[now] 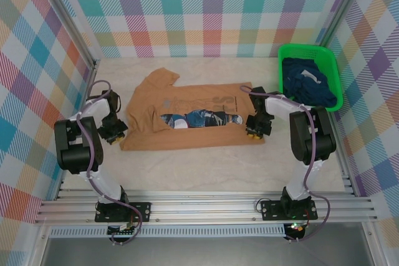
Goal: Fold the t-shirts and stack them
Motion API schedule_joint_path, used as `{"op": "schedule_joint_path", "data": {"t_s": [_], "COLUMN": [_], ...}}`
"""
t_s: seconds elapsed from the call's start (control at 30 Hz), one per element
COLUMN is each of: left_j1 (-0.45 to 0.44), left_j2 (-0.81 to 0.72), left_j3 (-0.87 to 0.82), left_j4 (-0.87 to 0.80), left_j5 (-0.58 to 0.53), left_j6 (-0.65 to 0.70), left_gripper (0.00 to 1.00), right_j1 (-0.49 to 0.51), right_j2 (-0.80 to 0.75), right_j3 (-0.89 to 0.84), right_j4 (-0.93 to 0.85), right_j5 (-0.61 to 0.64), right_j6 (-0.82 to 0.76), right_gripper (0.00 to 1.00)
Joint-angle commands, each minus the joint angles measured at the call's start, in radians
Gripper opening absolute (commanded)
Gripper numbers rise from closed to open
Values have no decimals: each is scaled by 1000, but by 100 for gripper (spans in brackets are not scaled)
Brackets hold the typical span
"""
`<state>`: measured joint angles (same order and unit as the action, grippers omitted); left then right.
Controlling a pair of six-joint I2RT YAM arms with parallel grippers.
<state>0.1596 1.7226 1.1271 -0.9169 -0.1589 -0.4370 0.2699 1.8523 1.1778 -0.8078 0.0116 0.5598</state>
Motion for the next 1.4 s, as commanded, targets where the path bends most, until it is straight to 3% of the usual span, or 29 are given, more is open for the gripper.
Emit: {"op": "schedule_joint_path", "data": {"t_s": [0.0,0.13,0.23,0.4,0.7,0.87,1.37], "left_j1": [-6,-5,-3,45,153,161,160], "left_j2": [-160,-266,-258,-218,-211,-174,-273], "left_j3": [-57,-182,-257,-260,-328,-305,-319], "left_j4": [-88,-65,20,52,237,272,223], "left_j5": [50,206,306,247,328,336,335], "left_j6": [-71,-237,-338,-384,-486,-490,-484], "left_gripper": [25,29,29,28,25,23,20], "right_j1": [-1,-1,-1,-1,-1,-1,-2], "right_j2": [-16,-13,-13,-7,-8,-7,6], "right_j3": [-21,-23,-25,-26,-43,-41,-29], "right_j4": [-42,-44,-45,-42,-36,-37,-41], "right_j5": [21,20,20,20,12,10,-1], "right_j6": [-21,-21,-23,-30,-26,-28,-23], "right_gripper": [16,16,16,16,16,16,15]}}
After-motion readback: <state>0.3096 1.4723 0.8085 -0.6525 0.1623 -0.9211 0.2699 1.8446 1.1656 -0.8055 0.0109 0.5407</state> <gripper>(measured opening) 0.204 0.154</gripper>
